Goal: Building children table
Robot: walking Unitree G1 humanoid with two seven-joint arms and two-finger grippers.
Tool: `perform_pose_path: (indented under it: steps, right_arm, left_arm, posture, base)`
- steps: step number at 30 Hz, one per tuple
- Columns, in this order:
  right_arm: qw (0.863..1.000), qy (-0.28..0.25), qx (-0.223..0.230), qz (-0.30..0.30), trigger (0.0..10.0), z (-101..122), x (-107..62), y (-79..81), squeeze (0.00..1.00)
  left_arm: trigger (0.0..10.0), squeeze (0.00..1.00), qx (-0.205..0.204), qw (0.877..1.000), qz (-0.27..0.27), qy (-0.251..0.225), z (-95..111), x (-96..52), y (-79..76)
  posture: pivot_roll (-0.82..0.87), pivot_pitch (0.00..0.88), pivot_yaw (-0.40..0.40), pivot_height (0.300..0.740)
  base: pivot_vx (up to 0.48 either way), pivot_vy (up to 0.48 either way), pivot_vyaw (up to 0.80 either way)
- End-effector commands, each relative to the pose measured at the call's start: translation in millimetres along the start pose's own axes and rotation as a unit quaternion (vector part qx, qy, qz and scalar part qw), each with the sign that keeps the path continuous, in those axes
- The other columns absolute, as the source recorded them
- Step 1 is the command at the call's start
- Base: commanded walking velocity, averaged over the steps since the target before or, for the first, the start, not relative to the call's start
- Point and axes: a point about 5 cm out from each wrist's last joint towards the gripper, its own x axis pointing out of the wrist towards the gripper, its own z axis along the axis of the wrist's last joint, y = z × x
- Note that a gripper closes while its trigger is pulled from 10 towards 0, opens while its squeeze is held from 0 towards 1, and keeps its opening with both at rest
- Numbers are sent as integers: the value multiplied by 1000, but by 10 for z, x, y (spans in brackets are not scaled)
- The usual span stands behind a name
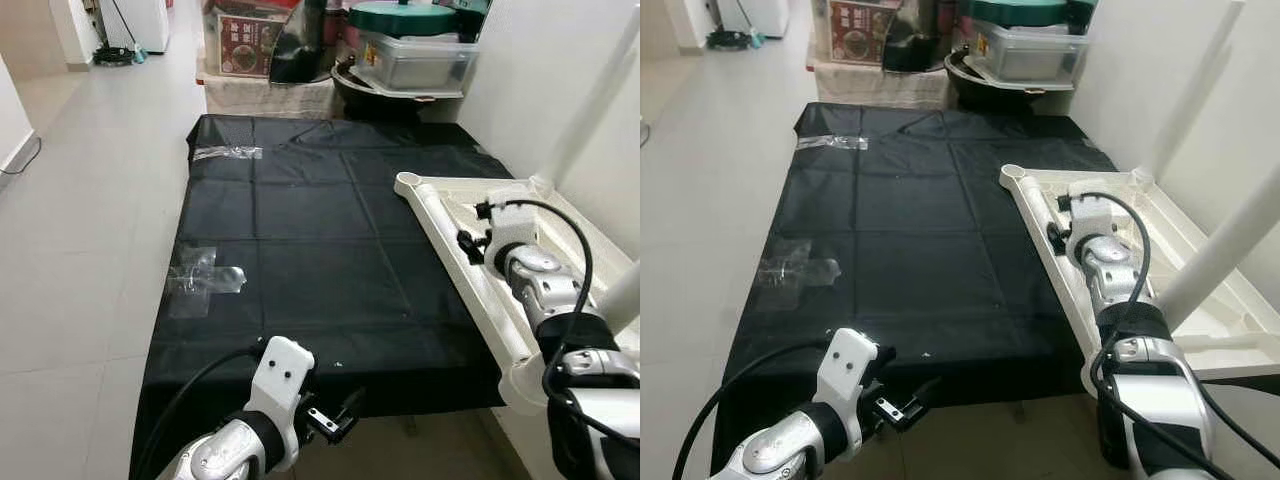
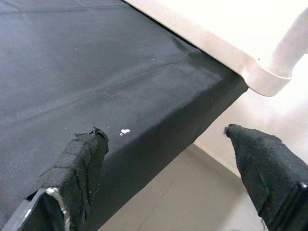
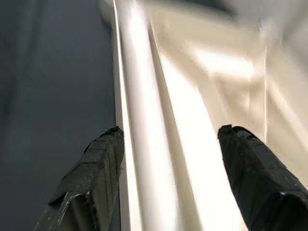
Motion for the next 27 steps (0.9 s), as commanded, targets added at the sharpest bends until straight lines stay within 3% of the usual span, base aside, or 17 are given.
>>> perform_pose_path:
  steps: [1, 3, 10, 18, 20, 27]
  right_arm:
    - [999, 39, 8, -2, 10000, -168, 11, 21, 0]
    - [996, 81, 49, 8, 10000, -307, 26, 104, 0]
    - [989, 95, 112, 27, 10000, -271, 35, 199, 0]
    - [984, 123, 117, 51, 10000, -318, 29, 276, 0]
    - [980, 152, 112, 62, 10000, -422, 19, 321, 0]
    - [976, 174, 111, 66, 10000, -518, 7, 341, 0]
  left_arm:
    - [10000, 0, -6, 1000, -4, 5, -10, -13, -25]
    - [10000, 0, -8, 1000, -2, 4, -3, -33, -37]
    - [10000, 0, -12, 1000, 5, 6, 1, -80, -51]
    - [10000, 0, -14, 1000, 7, 7, 0, -87, -57]
    - [10000, 0, -15, 1000, 7, 7, 5, -97, -69]
    - [10000, 0, -17, 1000, 10, 8, 8, -119, -84]
  posture:
    - [143, 46, -128, 740]
    - [146, 60, -131, 740]
    - [142, 76, -131, 740]
    - [139, 81, -133, 740]
    - [136, 82, -134, 740]
    - [139, 88, -142, 740]
  base:
    - [0, 0, 0]
    - [0, 0, 0]
    - [0, 0, 0]
    - [0, 0, 0]
    - [0, 0, 0]
    - [0, 0, 0]
